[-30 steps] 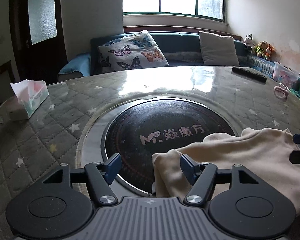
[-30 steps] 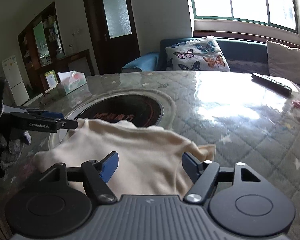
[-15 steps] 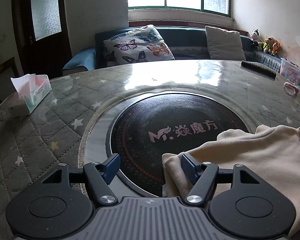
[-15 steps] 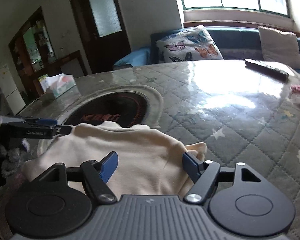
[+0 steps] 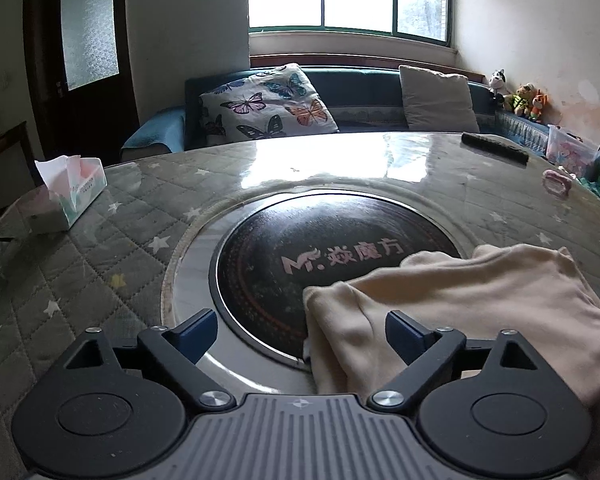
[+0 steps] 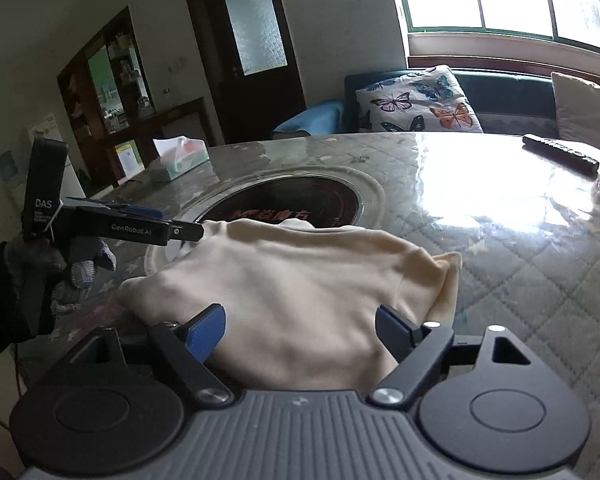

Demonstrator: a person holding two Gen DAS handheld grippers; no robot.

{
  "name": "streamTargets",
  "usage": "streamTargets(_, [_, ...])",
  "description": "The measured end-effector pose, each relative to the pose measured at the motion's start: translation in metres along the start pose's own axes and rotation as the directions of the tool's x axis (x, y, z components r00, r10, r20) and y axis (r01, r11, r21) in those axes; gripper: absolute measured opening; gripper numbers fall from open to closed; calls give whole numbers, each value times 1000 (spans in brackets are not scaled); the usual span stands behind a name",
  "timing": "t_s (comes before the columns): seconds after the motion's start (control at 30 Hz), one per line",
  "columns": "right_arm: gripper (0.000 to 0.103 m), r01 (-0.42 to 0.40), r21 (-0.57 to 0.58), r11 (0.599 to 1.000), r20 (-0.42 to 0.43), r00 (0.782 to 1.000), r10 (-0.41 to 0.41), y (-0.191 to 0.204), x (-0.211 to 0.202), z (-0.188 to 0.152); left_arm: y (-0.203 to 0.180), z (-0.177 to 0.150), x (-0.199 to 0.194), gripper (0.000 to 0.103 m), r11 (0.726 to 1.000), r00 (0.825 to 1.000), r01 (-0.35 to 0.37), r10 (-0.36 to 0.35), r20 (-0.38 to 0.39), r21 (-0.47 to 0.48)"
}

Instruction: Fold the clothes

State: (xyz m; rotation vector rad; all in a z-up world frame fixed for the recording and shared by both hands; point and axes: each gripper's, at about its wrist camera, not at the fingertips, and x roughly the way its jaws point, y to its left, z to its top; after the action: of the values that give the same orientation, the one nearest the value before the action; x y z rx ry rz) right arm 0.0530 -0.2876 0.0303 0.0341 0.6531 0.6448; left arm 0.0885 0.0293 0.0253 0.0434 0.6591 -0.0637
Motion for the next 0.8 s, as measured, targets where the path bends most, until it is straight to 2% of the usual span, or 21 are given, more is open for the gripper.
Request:
streamTargets(0.13, [84, 0, 10, 1000, -17, 1000, 0, 2, -6, -11, -3, -8, -9, 94, 1000, 1000, 2, -2, 2, 10])
streamTargets(0.3, [84, 41, 27, 999, -39, 998, -40, -4, -8, -23, 2, -16, -19, 94, 1000, 1000, -12, 12, 2, 6])
streamTargets(0.5, [86, 15, -8, 1000, 12, 1000, -15, 7, -23, -16, 4, -25, -34, 97, 1000, 1000, -8, 8, 12, 1])
streamTargets(0.7, [86, 13, -3, 1000, -51, 999, -13, 6, -7, -26, 4, -42, -39, 98, 1000, 1000, -3, 4, -17, 18])
streamTargets(0.8, [86, 12, 1, 1000, -50, 999, -12, 6, -9, -25, 6, -46, -41, 98, 1000, 1000, -1, 1, -21, 17])
